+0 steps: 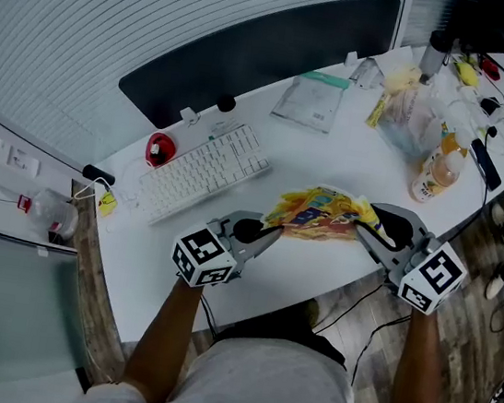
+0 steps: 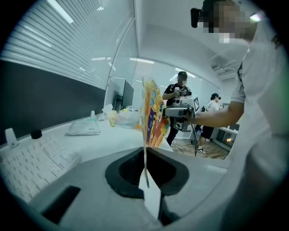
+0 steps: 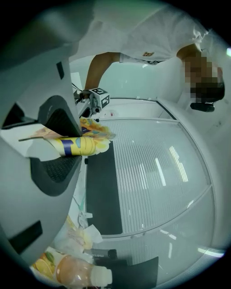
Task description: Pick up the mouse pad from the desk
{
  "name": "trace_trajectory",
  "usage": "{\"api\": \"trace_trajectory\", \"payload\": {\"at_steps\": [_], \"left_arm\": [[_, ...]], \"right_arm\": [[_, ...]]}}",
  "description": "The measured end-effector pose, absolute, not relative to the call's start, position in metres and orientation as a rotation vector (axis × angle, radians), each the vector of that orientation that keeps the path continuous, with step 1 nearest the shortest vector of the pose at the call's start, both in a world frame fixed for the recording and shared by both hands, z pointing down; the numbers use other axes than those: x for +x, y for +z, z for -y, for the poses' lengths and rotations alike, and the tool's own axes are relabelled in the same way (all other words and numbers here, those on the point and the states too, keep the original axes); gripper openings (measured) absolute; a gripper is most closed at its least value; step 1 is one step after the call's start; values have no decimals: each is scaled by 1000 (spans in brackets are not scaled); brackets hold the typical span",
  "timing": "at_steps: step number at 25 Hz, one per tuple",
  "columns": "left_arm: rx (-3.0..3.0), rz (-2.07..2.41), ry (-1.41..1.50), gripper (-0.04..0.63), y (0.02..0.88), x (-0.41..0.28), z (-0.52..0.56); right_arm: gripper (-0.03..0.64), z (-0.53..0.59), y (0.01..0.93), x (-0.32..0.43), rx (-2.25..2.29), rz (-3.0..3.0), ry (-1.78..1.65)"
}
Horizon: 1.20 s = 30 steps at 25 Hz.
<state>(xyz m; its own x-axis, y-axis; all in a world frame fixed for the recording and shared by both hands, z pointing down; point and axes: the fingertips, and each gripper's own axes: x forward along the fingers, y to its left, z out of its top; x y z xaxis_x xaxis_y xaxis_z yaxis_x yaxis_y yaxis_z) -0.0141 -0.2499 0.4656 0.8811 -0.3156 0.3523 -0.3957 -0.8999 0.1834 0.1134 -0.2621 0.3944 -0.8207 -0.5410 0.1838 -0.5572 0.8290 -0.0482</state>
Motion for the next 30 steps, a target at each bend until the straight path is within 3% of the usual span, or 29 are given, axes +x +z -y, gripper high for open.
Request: {"api": "trace_trajectory", "payload": {"at_steps": [10, 30], "left_arm": [[2903, 536, 401, 23, 422, -23, 244], [2981, 302, 137, 21, 355, -28, 216]], "right_arm": [[245, 274, 365, 134, 1118, 2804, 51], [264, 276, 362, 129, 1067, 2974, 354]]}}
